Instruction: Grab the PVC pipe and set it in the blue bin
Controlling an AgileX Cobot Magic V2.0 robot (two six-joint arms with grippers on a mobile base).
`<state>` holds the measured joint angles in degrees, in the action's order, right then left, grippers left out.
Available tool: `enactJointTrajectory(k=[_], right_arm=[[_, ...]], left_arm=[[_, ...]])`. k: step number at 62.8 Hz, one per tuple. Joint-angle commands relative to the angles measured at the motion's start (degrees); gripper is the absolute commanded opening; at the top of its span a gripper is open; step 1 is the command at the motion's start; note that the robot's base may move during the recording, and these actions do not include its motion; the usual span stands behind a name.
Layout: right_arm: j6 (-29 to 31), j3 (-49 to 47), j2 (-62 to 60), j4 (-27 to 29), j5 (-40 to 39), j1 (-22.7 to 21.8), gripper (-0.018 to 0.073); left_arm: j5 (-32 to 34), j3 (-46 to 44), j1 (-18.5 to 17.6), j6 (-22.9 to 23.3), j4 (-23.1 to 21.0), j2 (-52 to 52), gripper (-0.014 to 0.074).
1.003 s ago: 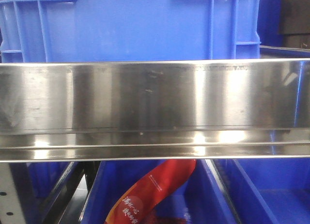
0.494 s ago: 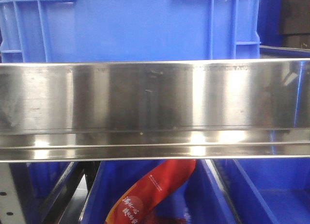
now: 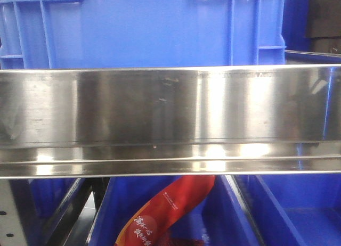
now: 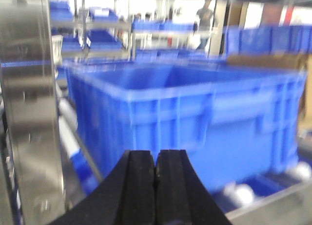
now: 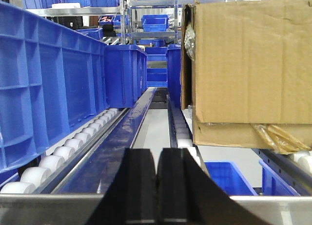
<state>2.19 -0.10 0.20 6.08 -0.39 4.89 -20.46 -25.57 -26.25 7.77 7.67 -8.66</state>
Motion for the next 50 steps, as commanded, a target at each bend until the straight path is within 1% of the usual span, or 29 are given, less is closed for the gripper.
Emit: enactJointTrajectory(k=[1, 6, 9, 12, 16, 18, 25, 31, 33, 39, 50], right_arm=[[0.3, 0.1, -0.2, 0.1, -1.4, -0.3, -0.0167], [0.3, 0.1, -0.2, 0.1, -1.4, -0.3, -0.0167], [0.3, 0.1, -0.2, 0.1, -1.4, -0.3, -0.0167], [0.3, 0.1, -0.2, 0.1, -1.4, -0.3, -0.0167], [0.3, 0.1, -0.2, 0.1, -1.4, -0.3, -0.0167], [0.3, 0.1, -0.2, 0.1, -1.4, -0.3, -0.0167], [0.3, 0.1, -0.2, 0.1, -1.4, -0.3, -0.0167], [0.3, 0.1, -0.2, 0.1, -1.4, -0.3, -0.0167], [0.3, 0.1, -0.2, 0.1, -1.4, -0.3, -0.0167], [0.3, 0.1, -0.2, 0.1, -1.4, -0.3, -0.0167], [0.3, 0.1, -0.2, 0.1, -1.4, -0.3, -0.0167]], left_arm=[[1.5, 4.1, -0.1, 2.7, 0.5, 1.4, -0.0111], [4.3, 9.0, 0.7, 5.4, 0.5, 3.2, -0.0111], [7.5, 12.0, 1.7, 5.5, 0.5, 4.5, -0.0111], [10.1, 14.9, 3.4, 5.5, 0.1, 5.9, -0.0111], [12.6, 18.7, 6.0, 5.5, -1.7, 7.4, -0.0111], [13.4, 20.5, 8.0, 5.5, -2.7, 8.2, -0.0111], [14.5, 25.0, 14.9, 2.4, -5.1, 8.7, -0.0111], [16.1, 25.6, 18.8, -1.0, -6.7, 8.7, -0.0111], [15.3, 25.6, 19.6, -2.4, -7.7, 8.7, -0.0111], [16.1, 25.6, 21.6, -4.7, -8.0, 8.7, -0.0111], [19.0, 25.6, 23.0, -4.8, -8.0, 8.7, -0.0111]])
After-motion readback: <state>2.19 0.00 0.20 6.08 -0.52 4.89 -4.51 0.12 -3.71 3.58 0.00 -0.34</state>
